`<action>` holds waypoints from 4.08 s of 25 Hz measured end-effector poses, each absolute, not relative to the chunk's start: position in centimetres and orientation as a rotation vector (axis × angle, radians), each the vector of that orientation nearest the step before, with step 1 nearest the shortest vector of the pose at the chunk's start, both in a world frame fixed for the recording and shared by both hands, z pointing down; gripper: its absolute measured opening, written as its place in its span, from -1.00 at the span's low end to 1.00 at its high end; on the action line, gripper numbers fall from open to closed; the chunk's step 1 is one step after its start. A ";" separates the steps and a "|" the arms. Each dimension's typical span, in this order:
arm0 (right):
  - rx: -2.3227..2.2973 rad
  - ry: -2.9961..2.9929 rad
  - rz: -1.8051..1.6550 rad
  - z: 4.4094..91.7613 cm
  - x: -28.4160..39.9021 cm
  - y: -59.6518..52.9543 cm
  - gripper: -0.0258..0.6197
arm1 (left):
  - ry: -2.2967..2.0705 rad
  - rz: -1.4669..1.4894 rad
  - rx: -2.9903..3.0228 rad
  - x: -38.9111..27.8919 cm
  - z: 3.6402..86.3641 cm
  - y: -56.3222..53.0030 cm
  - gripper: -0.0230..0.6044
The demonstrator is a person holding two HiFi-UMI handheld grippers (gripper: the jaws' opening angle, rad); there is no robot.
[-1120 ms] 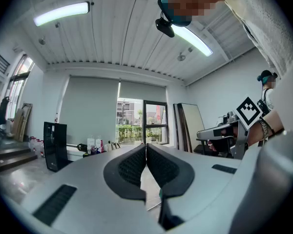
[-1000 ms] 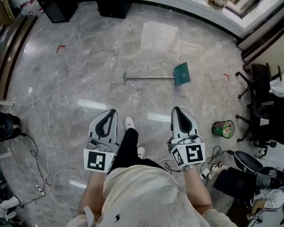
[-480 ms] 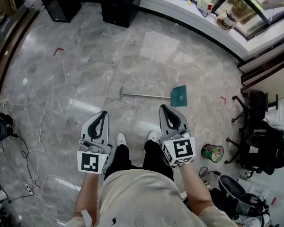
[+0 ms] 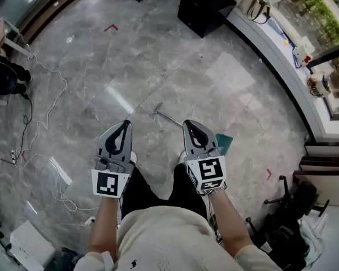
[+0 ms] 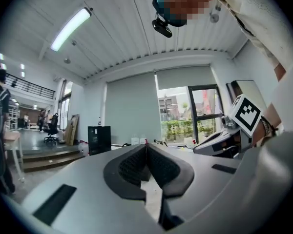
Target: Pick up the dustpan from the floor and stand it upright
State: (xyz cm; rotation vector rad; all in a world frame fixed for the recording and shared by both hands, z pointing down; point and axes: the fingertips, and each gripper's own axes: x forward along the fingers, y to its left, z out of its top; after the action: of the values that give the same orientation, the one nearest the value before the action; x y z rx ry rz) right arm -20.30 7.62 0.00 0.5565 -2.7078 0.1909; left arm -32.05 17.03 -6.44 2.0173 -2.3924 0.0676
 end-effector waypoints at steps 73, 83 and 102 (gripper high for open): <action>-0.197 -2.328 0.079 70.3 -30.7 -4.6 -0.61 | -2.173 0.189 2.215 -35.6 54.1 4.8 -0.89; 0.025 -2.570 0.092 49.0 -13.5 -7.4 -0.61 | -1.960 0.121 2.412 -19.0 35.9 -0.1 -0.89; 0.458 -2.992 0.183 37.0 19.5 -11.8 -0.61 | -1.768 0.042 2.497 18.6 31.0 -7.7 -0.89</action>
State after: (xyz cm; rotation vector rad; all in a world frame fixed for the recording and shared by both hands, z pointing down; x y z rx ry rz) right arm 19.51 -11.79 36.96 0.4583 -2.9920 0.1826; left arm 18.63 -7.67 30.95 2.4965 -1.7680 0.0422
